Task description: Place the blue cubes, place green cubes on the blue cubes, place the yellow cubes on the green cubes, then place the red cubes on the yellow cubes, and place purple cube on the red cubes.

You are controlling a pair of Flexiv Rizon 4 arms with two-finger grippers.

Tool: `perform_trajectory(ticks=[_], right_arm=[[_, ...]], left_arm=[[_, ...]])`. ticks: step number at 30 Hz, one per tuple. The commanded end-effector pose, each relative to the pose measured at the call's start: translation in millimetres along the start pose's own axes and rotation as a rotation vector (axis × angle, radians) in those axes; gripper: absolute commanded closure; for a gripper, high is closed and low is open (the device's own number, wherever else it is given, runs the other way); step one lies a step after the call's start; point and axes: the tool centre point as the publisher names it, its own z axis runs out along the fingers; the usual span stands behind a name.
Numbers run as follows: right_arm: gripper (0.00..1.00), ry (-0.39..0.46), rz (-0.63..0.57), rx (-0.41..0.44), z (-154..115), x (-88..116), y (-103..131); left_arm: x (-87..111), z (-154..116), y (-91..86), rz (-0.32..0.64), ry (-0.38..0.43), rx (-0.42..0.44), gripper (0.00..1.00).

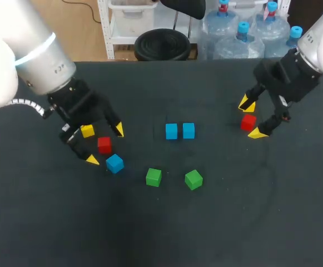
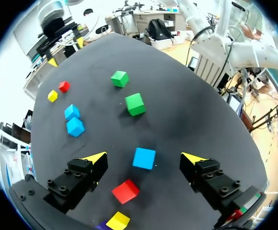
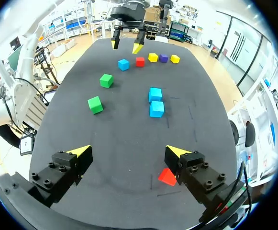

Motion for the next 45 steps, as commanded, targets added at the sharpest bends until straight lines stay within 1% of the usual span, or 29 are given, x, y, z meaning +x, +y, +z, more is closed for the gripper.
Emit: perform_trajectory(ticks=[1, 11, 27, 28, 32, 33, 36, 38, 39, 42, 44, 45], right_arm=[[0.0, -0.002, -0.001, -0.001, 1, 0, -1], [0.0, -0.002, -0.001, -0.001, 1, 0, -1], [0.0, -0.002, -0.001, -0.001, 1, 0, -1], [0.0, -0.002, -0.001, -0.001, 1, 0, -1], [0.0, -0.002, -0.001, -0.001, 1, 0, -1], [0.0, -0.002, -0.001, -0.001, 1, 0, -1], [0.0, -0.002, -0.001, -0.001, 1, 0, -1], [0.0, -0.002, -0.001, -0.001, 1, 0, -1], [0.0, -0.002, -0.001, -0.001, 1, 0, -1], [0.0, -0.002, -0.001, -0.001, 1, 0, -1], [0.0, -0.002, -0.001, -0.001, 1, 0, -1], [0.0, -0.002, -0.001, -0.001, 1, 0, -1]], left_arm=[[1.9, 10, -2.0, 0.01, -0.002, -0.004, 0.0], [12.0, 31, -7.5, 0.009, -0.017, 0.015, 0.0], [18.3, 50, 5.5, 0.0, 0.002, 0.073, 0.0], [18.5, 50, 5.9, 0.002, 0.002, 0.077, 0.02], [19.0, 48, 7.2, 0.003, 0.009, 0.085, 0.18], [19.2, 47, 7.0, 0.002, 0.009, 0.086, 0.32], [19.1, 47, 5.7, -0.002, 0.011, 0.089, 0.36], [19.0, 48, 4.3, -0.007, 0.016, 0.095, 0.42], [19.0, 48, 3.9, -0.008, 0.016, 0.097, 0.5], [18.5, 48, 2.9, -0.01, 0.018, 0.1, 0.57], [18.1, 49, 2.5, -0.011, 0.019, 0.104, 0.68], [18.0, 49, 2.5, -0.012, 0.02, 0.106, 0.72]])
